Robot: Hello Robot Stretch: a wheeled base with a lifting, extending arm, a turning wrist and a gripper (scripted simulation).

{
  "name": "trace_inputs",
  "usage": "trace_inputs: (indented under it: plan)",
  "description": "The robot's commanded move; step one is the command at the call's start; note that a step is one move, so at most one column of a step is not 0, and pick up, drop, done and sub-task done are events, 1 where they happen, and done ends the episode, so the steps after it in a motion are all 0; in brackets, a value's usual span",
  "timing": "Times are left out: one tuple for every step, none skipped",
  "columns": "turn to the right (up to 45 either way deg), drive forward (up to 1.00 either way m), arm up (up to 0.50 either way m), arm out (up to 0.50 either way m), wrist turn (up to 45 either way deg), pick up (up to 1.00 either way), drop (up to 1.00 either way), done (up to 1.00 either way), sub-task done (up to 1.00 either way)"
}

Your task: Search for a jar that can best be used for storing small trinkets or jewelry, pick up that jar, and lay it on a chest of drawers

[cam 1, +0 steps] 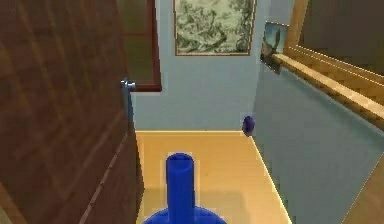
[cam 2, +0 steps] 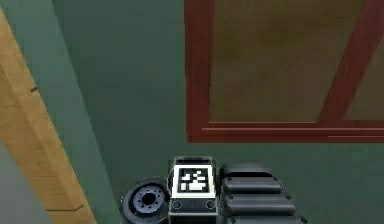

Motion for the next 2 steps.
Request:
trace_inputs:
  plan:
    - [0.0,1.0,0.0,0.0,0.0,0.0,0.0,0.0,0.0]
    - [-3.0,0.0,0.0,0.0,0.0,0.0,0.0,0.0,0.0]
